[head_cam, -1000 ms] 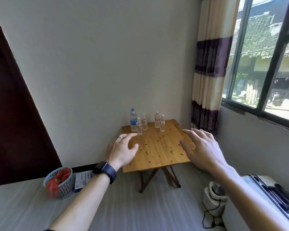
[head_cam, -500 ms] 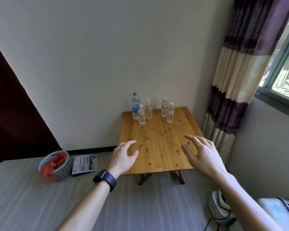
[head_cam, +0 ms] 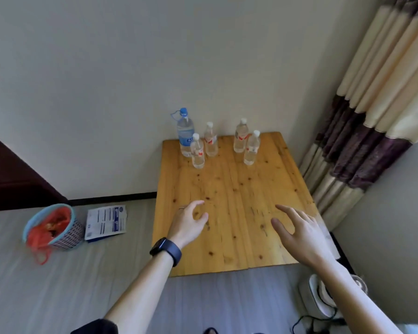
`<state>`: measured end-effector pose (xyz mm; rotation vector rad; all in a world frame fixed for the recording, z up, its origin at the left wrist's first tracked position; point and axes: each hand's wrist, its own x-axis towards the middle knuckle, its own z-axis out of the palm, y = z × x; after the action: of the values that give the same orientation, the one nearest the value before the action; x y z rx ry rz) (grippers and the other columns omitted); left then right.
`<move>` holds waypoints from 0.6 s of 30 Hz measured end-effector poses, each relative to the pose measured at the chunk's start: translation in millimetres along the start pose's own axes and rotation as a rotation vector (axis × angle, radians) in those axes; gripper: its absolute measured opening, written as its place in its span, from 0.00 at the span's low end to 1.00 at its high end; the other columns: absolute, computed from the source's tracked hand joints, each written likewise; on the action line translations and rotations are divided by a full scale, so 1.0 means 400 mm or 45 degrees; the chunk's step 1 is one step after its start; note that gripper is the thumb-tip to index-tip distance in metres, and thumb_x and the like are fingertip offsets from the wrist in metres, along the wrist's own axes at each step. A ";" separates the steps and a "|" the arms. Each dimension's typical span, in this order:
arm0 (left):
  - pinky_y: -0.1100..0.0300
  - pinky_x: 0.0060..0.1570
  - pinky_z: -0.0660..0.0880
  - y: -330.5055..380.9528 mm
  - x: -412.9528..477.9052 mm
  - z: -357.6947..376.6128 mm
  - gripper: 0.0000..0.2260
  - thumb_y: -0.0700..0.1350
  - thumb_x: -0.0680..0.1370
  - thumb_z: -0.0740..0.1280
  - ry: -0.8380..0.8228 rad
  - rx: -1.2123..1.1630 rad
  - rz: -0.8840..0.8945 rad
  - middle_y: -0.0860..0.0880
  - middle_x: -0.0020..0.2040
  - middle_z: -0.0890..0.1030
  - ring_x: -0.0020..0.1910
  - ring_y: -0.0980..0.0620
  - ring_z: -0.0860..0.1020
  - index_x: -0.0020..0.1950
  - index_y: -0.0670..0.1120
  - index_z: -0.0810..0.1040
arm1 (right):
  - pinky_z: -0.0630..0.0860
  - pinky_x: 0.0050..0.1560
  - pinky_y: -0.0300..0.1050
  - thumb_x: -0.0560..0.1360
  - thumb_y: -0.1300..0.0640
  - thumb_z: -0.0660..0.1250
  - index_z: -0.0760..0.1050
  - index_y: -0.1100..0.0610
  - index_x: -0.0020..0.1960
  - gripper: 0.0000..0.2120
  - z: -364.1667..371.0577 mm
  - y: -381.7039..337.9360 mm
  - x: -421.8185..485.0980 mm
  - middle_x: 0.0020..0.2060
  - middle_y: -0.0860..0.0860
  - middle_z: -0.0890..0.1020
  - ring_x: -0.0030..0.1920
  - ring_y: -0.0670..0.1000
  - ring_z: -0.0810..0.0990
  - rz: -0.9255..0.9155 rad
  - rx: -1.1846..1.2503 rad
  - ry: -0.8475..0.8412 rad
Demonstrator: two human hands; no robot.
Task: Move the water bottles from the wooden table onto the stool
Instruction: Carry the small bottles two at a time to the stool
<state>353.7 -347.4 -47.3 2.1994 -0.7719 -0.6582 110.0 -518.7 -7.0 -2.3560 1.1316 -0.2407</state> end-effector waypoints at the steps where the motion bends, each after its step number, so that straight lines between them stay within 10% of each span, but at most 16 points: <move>1: 0.62 0.46 0.77 -0.003 0.037 0.005 0.17 0.55 0.81 0.64 -0.011 0.007 -0.021 0.51 0.71 0.72 0.44 0.62 0.72 0.70 0.60 0.71 | 0.64 0.67 0.47 0.79 0.39 0.60 0.69 0.42 0.72 0.23 0.016 0.007 0.034 0.68 0.46 0.75 0.72 0.54 0.66 0.016 0.014 -0.028; 10: 0.65 0.38 0.75 0.020 0.410 0.012 0.19 0.55 0.81 0.64 -0.012 0.085 -0.151 0.49 0.71 0.71 0.38 0.63 0.73 0.72 0.58 0.69 | 0.67 0.65 0.48 0.80 0.37 0.58 0.66 0.41 0.74 0.24 0.118 0.043 0.464 0.70 0.47 0.73 0.70 0.55 0.67 0.030 0.043 -0.240; 18: 0.60 0.61 0.68 0.108 0.791 -0.043 0.20 0.53 0.79 0.67 0.135 0.152 -0.148 0.50 0.71 0.71 0.72 0.49 0.68 0.71 0.57 0.70 | 0.69 0.64 0.52 0.79 0.43 0.63 0.69 0.46 0.73 0.23 0.115 0.025 0.926 0.68 0.52 0.75 0.68 0.59 0.69 -0.019 0.061 -0.188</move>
<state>569.8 -581.8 -74.6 2.3817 -0.6472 -0.5592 355.9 -791.8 -73.4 -2.2995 1.0275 -0.0964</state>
